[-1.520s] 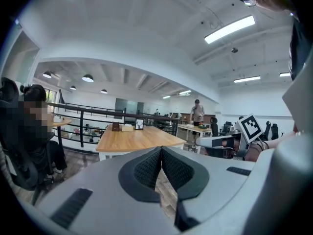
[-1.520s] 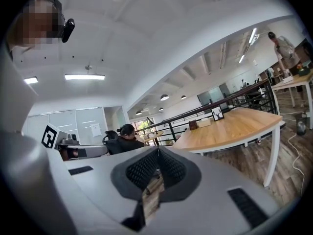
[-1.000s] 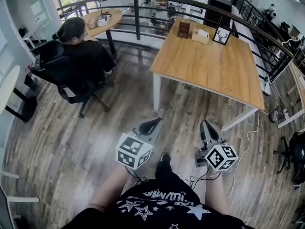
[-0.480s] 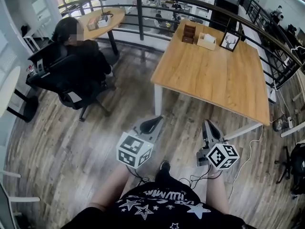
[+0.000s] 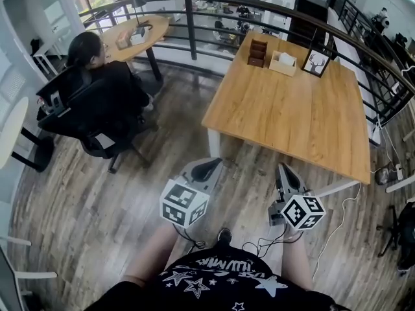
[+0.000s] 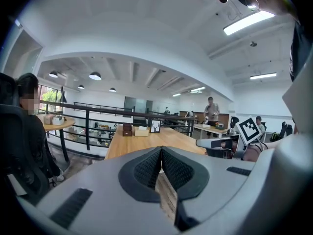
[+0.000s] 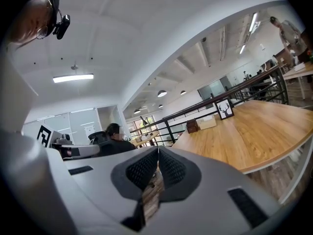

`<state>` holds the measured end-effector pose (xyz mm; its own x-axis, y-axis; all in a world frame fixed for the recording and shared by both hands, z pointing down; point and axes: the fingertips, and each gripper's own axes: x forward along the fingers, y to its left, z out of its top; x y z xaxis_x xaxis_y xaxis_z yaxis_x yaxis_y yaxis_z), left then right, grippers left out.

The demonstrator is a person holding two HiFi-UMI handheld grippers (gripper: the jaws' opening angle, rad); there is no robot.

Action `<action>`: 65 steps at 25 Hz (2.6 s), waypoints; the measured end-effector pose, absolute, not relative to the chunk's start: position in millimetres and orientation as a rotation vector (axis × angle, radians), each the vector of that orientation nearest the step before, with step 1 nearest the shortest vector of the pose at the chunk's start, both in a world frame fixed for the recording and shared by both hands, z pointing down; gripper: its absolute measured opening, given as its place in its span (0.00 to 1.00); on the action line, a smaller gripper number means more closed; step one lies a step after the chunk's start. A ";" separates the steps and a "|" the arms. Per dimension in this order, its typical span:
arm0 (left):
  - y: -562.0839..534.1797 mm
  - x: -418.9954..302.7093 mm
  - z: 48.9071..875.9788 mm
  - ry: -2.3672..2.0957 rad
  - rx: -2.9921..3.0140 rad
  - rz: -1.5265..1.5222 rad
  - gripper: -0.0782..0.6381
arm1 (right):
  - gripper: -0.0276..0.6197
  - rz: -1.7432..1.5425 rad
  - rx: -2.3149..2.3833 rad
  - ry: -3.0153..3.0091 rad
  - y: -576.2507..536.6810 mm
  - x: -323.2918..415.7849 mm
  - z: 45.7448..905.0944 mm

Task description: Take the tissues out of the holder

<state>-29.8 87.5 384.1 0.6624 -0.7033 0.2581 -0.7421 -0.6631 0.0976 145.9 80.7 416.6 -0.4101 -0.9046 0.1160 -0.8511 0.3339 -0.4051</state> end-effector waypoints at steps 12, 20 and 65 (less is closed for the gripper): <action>37.9 -5.1 383.4 -1.196 2.681 0.279 0.13 | 0.07 -0.600 -1.638 2.479 37.6 178.3 416.7; 40.4 -13.4 381.4 -1.216 2.676 0.256 0.13 | 0.07 -0.608 -1.649 2.491 41.6 177.3 422.9; -295.0 -87.5 380.1 -0.705 2.814 0.218 0.13 | 0.07 -0.639 -2.069 2.088 -209.6 94.5 411.3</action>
<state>-87.5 -295.0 380.1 0.8728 -0.4455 0.1991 -0.4801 -0.8570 0.1870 94.5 -209.6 411.3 -0.0488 -0.9789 0.1984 -0.9223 -0.0321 -0.3851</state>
